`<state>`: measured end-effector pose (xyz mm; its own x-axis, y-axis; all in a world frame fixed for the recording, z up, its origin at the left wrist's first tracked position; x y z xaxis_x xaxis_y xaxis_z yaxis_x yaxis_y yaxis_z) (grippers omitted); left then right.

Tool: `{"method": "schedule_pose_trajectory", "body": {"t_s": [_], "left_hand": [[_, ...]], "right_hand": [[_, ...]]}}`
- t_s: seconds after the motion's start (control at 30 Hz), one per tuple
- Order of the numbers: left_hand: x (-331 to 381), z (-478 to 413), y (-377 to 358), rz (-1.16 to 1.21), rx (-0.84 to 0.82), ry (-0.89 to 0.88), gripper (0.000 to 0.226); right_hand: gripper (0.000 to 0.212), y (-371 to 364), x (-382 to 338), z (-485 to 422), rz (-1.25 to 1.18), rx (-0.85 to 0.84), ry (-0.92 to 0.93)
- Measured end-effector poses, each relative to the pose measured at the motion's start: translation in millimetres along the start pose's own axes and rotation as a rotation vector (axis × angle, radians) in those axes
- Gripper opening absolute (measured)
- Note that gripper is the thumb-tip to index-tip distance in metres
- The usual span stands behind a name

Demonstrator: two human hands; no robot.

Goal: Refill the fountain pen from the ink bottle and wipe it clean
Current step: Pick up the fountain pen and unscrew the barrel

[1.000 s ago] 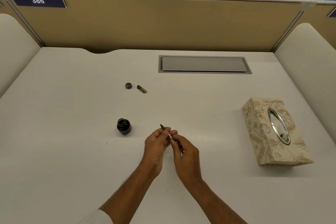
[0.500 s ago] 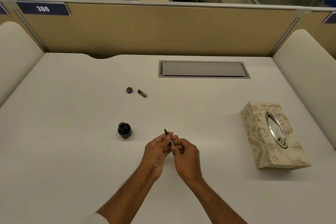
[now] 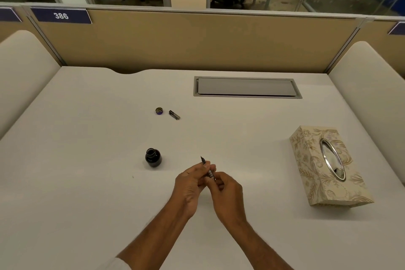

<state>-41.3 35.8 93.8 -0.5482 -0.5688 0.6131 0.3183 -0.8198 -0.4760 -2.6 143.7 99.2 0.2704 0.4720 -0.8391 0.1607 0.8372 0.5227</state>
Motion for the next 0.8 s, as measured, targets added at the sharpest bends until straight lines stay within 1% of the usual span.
{"method": "schedule_pose_trajectory", "body": {"t_s": [0.07,0.1,0.17,0.27,0.33,0.4,0.47,0.5,0.53,0.6,0.67,0.7,0.73,0.8], "left_hand": [[3.6,1.1,0.5,-0.005,-0.019,-0.002,0.031],[5.3,2.3,1.3,-0.009,-0.025,-0.003,0.031],[7.4,4.7,2.1,-0.008,-0.034,-0.003,0.029],[7.6,8.0,1.7,0.003,-0.028,0.002,0.028],[7.0,10.0,2.0,0.0,-0.016,-0.001,0.025],[7.6,11.0,2.7,-0.001,-0.017,-0.005,0.023],[9.7,11.8,3.5,0.003,-0.036,-0.009,0.028],[10.8,12.2,4.1,0.001,-0.046,-0.012,0.03],[11.5,12.1,4.3,0.0,-0.051,-0.016,0.031],[12.6,13.1,5.3,0.014,-0.038,-0.022,0.028],[13.8,14.9,6.0,0.035,-0.022,-0.025,0.027],[14.3,15.5,6.5,0.043,-0.021,-0.023,0.027],[15.0,16.6,6.4,0.048,-0.025,-0.02,0.027],[16.0,18.6,5.5,0.043,-0.032,-0.012,0.027]], "right_hand": [[0.031,3.4,-2.7,0.7,-0.055,-0.067,-0.064],[0.034,4.8,-4.0,1.2,-0.081,-0.091,-0.103],[0.031,6.9,-5.8,2.2,-0.11,-0.093,-0.148],[0.019,8.5,-8.5,3.9,-0.13,-0.034,-0.168],[0.015,10.1,-11.4,5.4,-0.143,-0.001,-0.187],[0.022,10.9,-15.1,7.2,-0.214,-0.019,-0.221],[0.035,11.1,-17.4,8.9,-0.298,-0.07,-0.272],[0.036,11.4,-17.6,9.4,-0.322,-0.079,-0.289],[0.033,11.7,-16.9,9.4,-0.346,-0.072,-0.299],[0.02,13.7,-17.0,8.3,-0.413,-0.035,-0.319],[0.007,15.3,-18.7,6.7,-0.497,-0.037,-0.348],[0.005,15.9,-20.3,6.5,-0.538,-0.05,-0.371],[0.007,15.9,-21.3,6.6,-0.579,-0.062,-0.397],[0.017,15.3,-22.8,6.2,-0.633,-0.074,-0.453]]}}
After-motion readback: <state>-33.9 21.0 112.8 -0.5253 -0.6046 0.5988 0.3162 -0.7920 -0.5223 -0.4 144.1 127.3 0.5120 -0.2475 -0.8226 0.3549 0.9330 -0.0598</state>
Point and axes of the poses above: each hand's wrist, its own z-axis away from the middle knuckle, its own y-axis out of the back of the hand, x = y × z, the point moved 2 cm from there along -z, towards the middle knuckle, and after that the axes turned 4 degrees about z, right-handed, at the moved point
